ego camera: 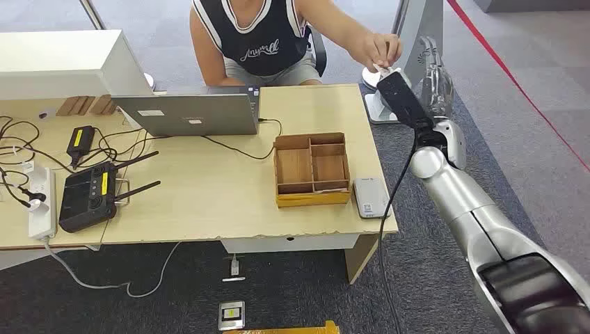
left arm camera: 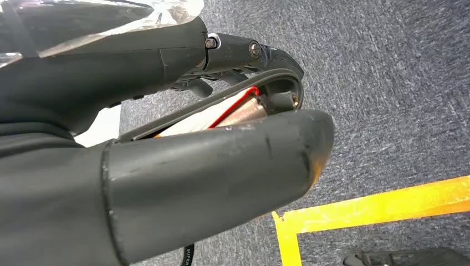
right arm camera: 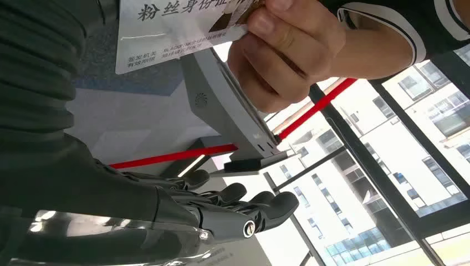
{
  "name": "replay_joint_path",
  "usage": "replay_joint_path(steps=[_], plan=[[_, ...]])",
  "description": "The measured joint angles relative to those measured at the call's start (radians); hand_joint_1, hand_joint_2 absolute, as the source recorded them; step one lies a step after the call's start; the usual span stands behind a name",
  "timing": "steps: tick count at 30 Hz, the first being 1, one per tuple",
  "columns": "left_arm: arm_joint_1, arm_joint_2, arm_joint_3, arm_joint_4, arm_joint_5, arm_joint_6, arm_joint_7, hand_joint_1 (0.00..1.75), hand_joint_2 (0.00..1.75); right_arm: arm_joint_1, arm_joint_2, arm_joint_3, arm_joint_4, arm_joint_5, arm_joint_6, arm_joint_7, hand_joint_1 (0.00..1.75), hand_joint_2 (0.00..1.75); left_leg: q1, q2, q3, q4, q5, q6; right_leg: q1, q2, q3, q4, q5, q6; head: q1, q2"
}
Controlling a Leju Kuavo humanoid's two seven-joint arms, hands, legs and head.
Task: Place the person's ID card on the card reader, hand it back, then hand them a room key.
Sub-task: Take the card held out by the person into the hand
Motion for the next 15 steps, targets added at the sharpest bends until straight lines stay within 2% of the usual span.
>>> replay_joint_path(steps=[7, 11, 15], plan=[[0.001, -0.002, -0.004, 0.0, -0.004, 0.0, -0.006, 0.0, 0.0, -0.008, 0.003, 0.015, 0.026, 0.0, -0.01, 0.008, 0.02, 1.75, 0.0, 0.0, 0.0, 0.0, 0.0, 0.0, 0.0, 0.0, 0.0, 0.0, 0.0, 0.0, 0.0, 0.0], [0.001, -0.004, -0.009, 0.0, -0.004, -0.001, -0.004, 0.0, 0.0, -0.015, 0.005, 0.025, 0.043, -0.002, -0.011, 0.01, 1.75, 1.75, 0.0, 0.0, 0.0, 0.0, 0.0, 0.0, 0.0, 0.0, 0.0, 0.0, 0.0, 0.0, 0.0, 0.0], [0.002, -0.005, -0.01, 0.0, -0.004, -0.006, -0.001, 0.0, 0.0, -0.021, 0.009, 0.035, 0.057, -0.012, -0.01, 0.01, 1.75, 1.75, 0.0, 0.0, 0.0, 0.0, 0.0, 0.0, 0.0, 0.0, 0.0, 0.0, 0.0, 0.0, 0.0, 0.0]])
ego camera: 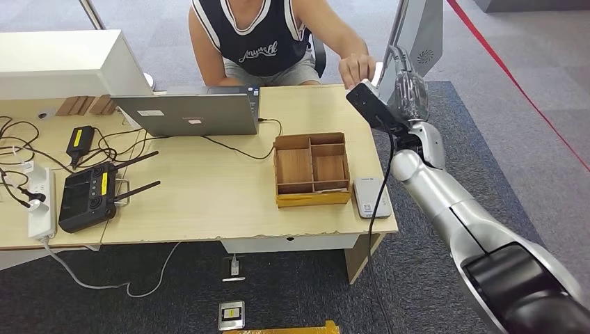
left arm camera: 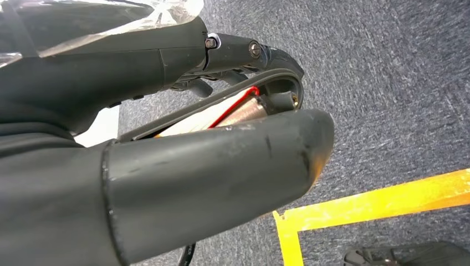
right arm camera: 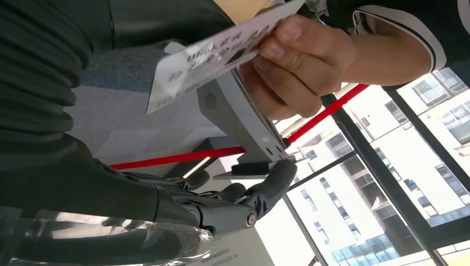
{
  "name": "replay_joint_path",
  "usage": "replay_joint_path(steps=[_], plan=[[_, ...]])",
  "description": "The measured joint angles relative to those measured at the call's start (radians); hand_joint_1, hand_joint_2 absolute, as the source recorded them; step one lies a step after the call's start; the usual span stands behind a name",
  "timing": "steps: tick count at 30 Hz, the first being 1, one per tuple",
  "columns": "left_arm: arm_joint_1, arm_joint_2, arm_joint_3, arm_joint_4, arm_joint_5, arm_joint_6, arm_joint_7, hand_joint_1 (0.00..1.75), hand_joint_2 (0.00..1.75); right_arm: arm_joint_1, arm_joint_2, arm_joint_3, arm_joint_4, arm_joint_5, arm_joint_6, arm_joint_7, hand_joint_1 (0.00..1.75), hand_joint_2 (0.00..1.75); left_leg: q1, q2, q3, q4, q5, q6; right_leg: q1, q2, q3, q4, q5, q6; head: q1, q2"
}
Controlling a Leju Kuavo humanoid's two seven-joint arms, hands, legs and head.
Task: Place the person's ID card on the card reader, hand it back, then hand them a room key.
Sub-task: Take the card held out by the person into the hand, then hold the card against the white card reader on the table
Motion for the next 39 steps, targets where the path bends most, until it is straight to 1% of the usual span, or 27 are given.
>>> replay_joint_path(steps=[11, 22, 29, 33, 39], plan=[[0.001, -0.007, 0.0, 0.0, 0.0, 0.003, 0.003, 0.0, 0.0, -0.005, 0.014, 0.003, 0.016, -0.012, 0.001, -0.01, 1.75, 1.75, 0.0, 0.0, 0.0, 0.0, 0.0, 0.0, 0.0, 0.0, 0.0, 0.0, 0.0, 0.0, 0.0, 0.0], [0.001, -0.012, -0.001, 0.0, -0.012, 0.005, 0.003, 0.0, 0.0, 0.005, 0.01, 0.002, 0.016, -0.012, -0.001, -0.004, 1.75, 1.75, 0.0, 0.0, 0.0, 0.0, 0.0, 0.0, 0.0, 0.0, 0.0, 0.0, 0.0, 0.0, 0.0, 0.0], [0.001, -0.012, -0.004, 0.0, -0.016, 0.009, -0.002, 0.0, 0.0, 0.036, -0.015, -0.003, -0.011, -0.007, 0.0, 0.016, 1.75, 1.75, 0.0, 0.0, 0.0, 0.0, 0.0, 0.0, 0.0, 0.0, 0.0, 0.0, 0.0, 0.0, 0.0, 0.0], [0.002, -0.013, -0.006, 0.0, -0.018, 0.01, -0.004, 0.0, 0.0, 0.058, -0.035, -0.008, -0.035, -0.001, 0.007, 0.045, 1.75, 1.75, 0.0, 0.0, 0.0, 0.0, 0.0, 0.0, 0.0, 0.0, 0.0, 0.0, 0.0, 0.0, 0.0, 0.0], [0.002, -0.012, -0.006, 0.0, -0.005, 0.009, 0.002, 0.0, 0.0, 0.139, -0.082, -0.026, -0.081, -0.009, 0.03, 0.079, 1.75, 1.75, 0.0, 0.0, 0.0, 0.0, 0.0, 0.0, 0.0, 0.0, 0.0, -0.001, 0.0, 0.0, 0.0, 0.0]])
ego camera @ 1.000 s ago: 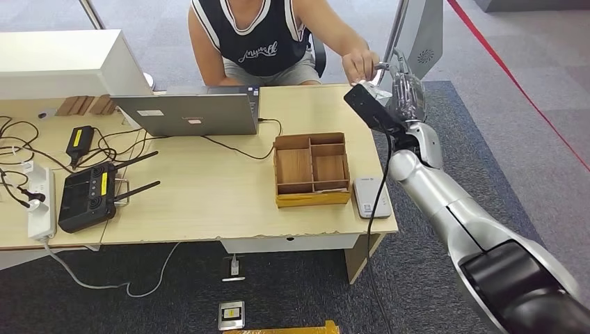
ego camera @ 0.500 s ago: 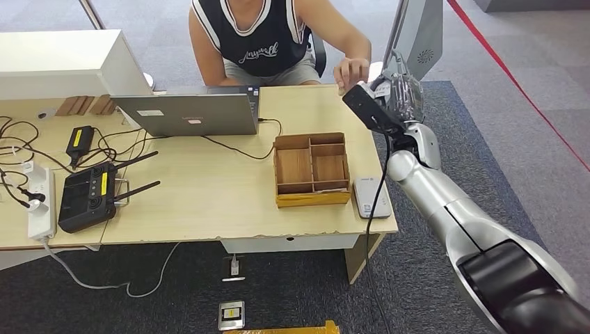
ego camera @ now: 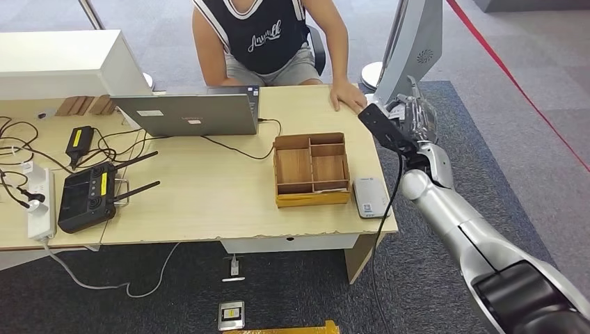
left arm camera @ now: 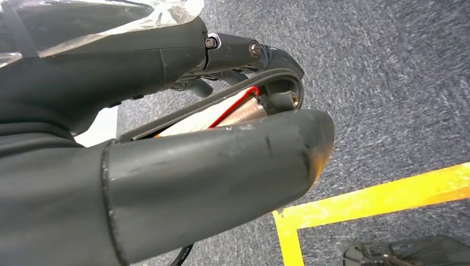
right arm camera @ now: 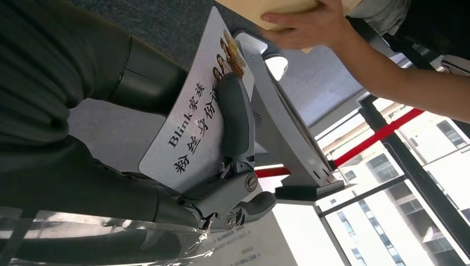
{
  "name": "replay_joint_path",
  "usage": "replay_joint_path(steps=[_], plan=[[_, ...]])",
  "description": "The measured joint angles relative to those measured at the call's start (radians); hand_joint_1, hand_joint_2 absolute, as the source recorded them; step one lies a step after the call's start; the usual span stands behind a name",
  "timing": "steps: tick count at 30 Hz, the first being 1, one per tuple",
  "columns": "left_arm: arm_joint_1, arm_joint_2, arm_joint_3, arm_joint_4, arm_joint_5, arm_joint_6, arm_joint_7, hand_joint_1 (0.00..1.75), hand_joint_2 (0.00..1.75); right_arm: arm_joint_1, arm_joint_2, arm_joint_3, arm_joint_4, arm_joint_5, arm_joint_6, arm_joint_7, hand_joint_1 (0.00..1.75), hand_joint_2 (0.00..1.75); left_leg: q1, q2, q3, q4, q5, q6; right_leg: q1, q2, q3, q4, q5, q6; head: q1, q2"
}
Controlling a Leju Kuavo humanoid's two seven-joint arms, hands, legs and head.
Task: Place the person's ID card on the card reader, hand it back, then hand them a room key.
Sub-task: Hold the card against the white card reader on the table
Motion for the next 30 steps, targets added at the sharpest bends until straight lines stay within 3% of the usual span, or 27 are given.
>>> replay_joint_path(steps=[8, 17, 30], plan=[[0.0, 0.001, 0.0, 0.002, 0.018, 0.001, 0.01, 0.0, 0.0, 0.082, -0.037, -0.024, -0.025, -0.027, 0.013, 0.003, 1.75, 1.75, 0.0, 0.0, 0.0, 0.0, 0.0, 0.0, 0.0, 0.0, 0.0, 0.0, 0.0, 0.0, 0.0, 0.0], [0.0, 0.001, 0.0, 0.002, 0.021, 0.004, 0.011, 0.0, 0.0, 0.104, -0.053, -0.037, -0.036, -0.029, 0.024, 0.008, 1.75, 1.75, 0.0, 0.0, 0.0, 0.0, 0.0, 0.0, 0.0, 0.0, 0.0, 0.0, 0.0, 0.0, 0.0, 0.0], [0.0, 0.0, 0.0, 0.002, 0.039, 0.015, 0.012, 0.0, 0.0, 0.183, -0.022, -0.036, 0.012, -0.03, 0.066, -0.027, 1.75, 1.75, 0.0, 0.0, 0.0, 0.0, 0.0, 0.0, 0.0, 0.0, 0.0, 0.0, 0.0, 0.0, 0.0, 0.0]])
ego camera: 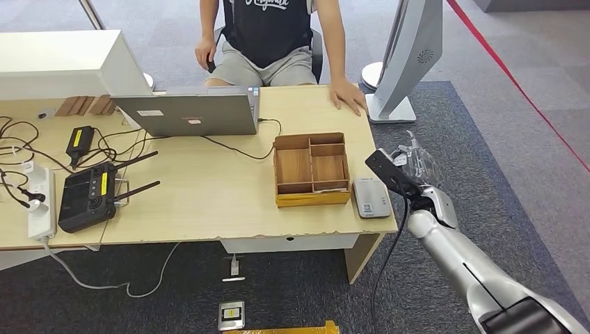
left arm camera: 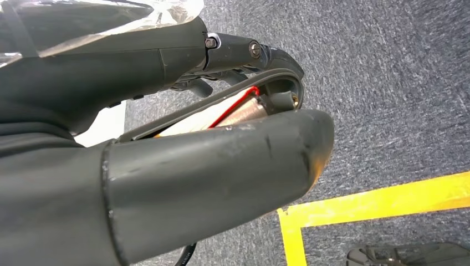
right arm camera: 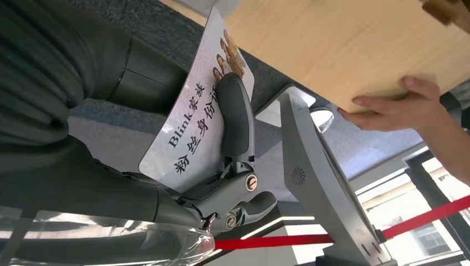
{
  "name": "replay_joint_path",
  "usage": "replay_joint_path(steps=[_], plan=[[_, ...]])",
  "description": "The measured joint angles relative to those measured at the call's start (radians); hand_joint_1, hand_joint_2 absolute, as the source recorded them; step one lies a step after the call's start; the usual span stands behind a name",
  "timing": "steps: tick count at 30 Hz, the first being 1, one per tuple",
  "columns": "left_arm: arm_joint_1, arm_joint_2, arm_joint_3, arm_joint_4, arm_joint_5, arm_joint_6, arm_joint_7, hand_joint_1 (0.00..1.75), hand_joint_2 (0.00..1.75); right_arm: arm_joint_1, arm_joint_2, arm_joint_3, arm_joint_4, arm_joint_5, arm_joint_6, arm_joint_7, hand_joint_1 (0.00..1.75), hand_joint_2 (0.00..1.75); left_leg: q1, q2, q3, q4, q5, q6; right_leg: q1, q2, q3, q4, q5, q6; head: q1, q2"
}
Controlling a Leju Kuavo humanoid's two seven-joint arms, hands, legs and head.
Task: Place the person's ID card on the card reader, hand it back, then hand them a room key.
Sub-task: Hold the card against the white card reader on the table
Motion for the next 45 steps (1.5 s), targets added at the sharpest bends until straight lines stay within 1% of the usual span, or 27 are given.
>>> replay_joint_path(steps=[8, 14, 37, 41, 45], plan=[[0.0, 0.0, 0.0, 0.0, 0.004, 0.003, 0.013, 0.0, 0.0, 0.019, 0.056, 0.017, 0.087, -0.005, 0.029, -0.016, 1.75, 1.75, 0.0, 0.0, 0.0, 0.0, 0.0, 0.0, 0.0, 0.0, 0.0, 0.0, 0.0, 0.0, 0.0, 0.0], [0.0, 0.0, 0.0, 0.0, 0.004, 0.003, 0.012, 0.0, 0.0, 0.025, 0.079, 0.029, 0.138, -0.015, 0.038, -0.02, 1.75, 1.75, 0.0, 0.0, 0.0, 0.0, 0.0, 0.0, 0.0, 0.0, 0.0, 0.0, 0.0, 0.0, 0.0, 0.0], [0.0, 0.0, 0.0, 0.0, -0.01, 0.004, 0.005, 0.0, 0.0, 0.036, 0.083, 0.037, 0.193, -0.045, 0.027, -0.033, 1.75, 1.75, 0.0, 0.0, 0.001, 0.0, 0.0, 0.0, 0.0, 0.0, 0.001, 0.0, 0.0, 0.0, 0.0, 0.0], [0.0, 0.001, 0.0, 0.0, -0.014, 0.004, 0.005, 0.0, 0.0, 0.034, 0.084, 0.037, 0.192, -0.045, 0.021, -0.047, 1.75, 1.75, 0.0, 0.0, 0.001, 0.0, 0.0, 0.0, 0.0, 0.0, 0.001, 0.0, 0.0, 0.0, 0.0, 0.0], [0.0, 0.001, 0.0, 0.0, -0.018, 0.004, 0.005, 0.0, 0.0, 0.026, 0.083, 0.039, 0.171, -0.027, 0.018, -0.029, 1.75, 1.75, 0.0, 0.0, 0.001, 0.0, 0.0, 0.0, 0.0, 0.0, 0.001, 0.0, 0.0, 0.0, 0.0, 0.0]])
